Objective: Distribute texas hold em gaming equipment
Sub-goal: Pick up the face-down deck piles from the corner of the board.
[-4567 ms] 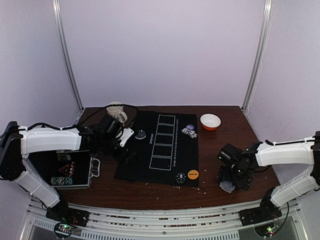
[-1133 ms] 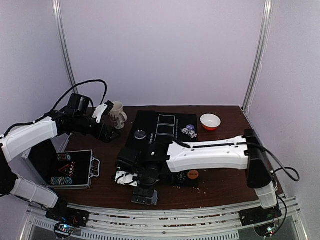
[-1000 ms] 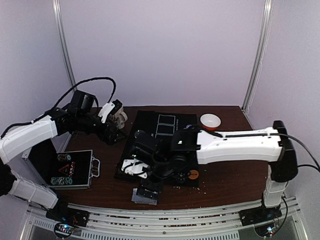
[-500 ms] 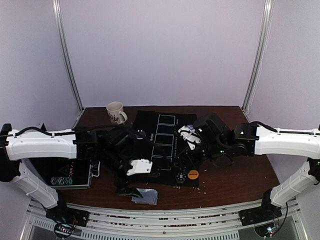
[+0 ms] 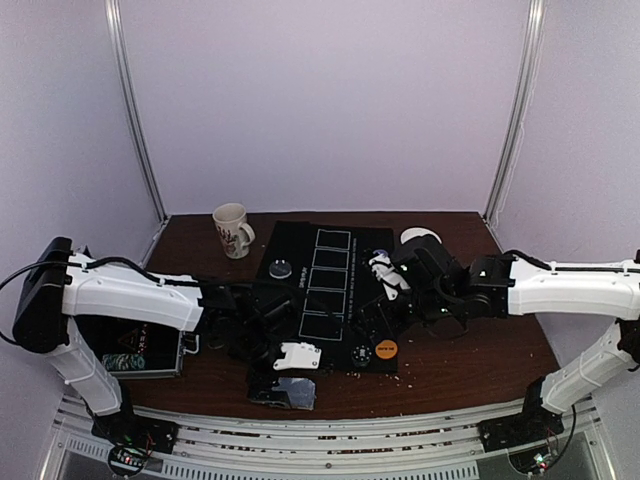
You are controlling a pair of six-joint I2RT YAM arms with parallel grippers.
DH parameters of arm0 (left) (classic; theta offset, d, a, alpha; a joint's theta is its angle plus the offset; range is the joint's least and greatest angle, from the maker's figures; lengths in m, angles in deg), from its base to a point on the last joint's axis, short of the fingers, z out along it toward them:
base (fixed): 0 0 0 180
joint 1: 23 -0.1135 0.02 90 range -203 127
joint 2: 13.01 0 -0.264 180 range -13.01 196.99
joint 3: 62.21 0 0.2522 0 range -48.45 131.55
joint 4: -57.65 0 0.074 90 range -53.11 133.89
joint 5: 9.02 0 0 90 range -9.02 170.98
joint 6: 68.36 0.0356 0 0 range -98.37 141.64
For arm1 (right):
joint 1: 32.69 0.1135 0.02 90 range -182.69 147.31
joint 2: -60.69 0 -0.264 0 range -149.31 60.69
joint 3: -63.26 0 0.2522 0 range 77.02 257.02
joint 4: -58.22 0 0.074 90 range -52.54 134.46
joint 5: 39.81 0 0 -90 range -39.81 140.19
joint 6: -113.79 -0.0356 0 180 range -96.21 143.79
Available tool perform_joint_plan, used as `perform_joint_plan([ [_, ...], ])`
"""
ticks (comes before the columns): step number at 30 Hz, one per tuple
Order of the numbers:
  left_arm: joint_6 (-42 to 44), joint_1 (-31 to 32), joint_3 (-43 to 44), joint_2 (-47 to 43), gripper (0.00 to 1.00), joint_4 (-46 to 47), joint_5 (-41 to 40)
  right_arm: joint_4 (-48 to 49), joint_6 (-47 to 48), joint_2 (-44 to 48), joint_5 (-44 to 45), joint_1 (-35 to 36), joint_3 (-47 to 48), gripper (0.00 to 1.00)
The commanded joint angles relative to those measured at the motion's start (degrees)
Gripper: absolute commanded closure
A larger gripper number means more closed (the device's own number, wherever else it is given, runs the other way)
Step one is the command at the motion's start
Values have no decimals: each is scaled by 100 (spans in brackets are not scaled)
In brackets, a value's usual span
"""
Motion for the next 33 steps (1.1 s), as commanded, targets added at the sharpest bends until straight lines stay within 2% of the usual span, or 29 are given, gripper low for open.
perform_joint_plan([
  [1, -48, 40, -200, 103, 2, 315, -194, 138, -97, 155, 30, -2, -127, 0],
  [5, -109, 35, -345, 196, 2, 416, -36, 50, -92, 115, 68, 0, -125, 0],
  [16, -98, 68, -584, 464, 2, 922, -261, 60, -88, 32, 33, 1, -127, 0],
  [21, -51, 70, -658, 514, 17, 1047, -403, 61, -64, 17, 49, 0, -98, 0],
  [27, -73, 140, -728, 619, 23, 1229, -657, 70, -61, 6, 84, -4, -76, 0],
  [31, 10, 188, -846, 642, 26, 1269, -443, 60, -85, 29, 121, -6, -78, 0],
  [33, 20, 202, -878, 631, 31, 1325, -359, 36, -112, 20, 155, -17, -76, 0],
])
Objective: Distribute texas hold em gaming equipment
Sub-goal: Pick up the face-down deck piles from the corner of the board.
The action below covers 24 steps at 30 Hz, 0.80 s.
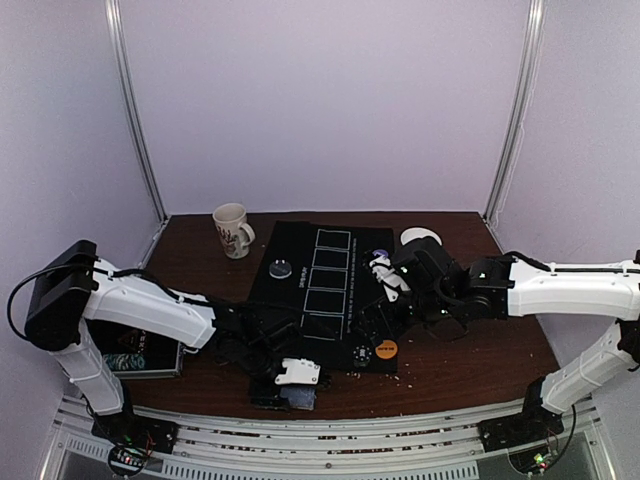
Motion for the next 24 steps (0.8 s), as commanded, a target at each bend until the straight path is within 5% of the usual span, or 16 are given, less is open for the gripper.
perform_joint_plan([
  [1, 94, 86, -213, 154, 34, 368, 40, -21, -122, 11, 161, -29, 10, 0],
  [11, 153, 79, -119, -509, 42, 141, -359, 42, -907, 469, 37, -729, -79, 0],
  [24, -95, -558, 1610, -883, 45, -1778, -1015, 1920, -1929, 423, -2386, -1296, -473, 0],
])
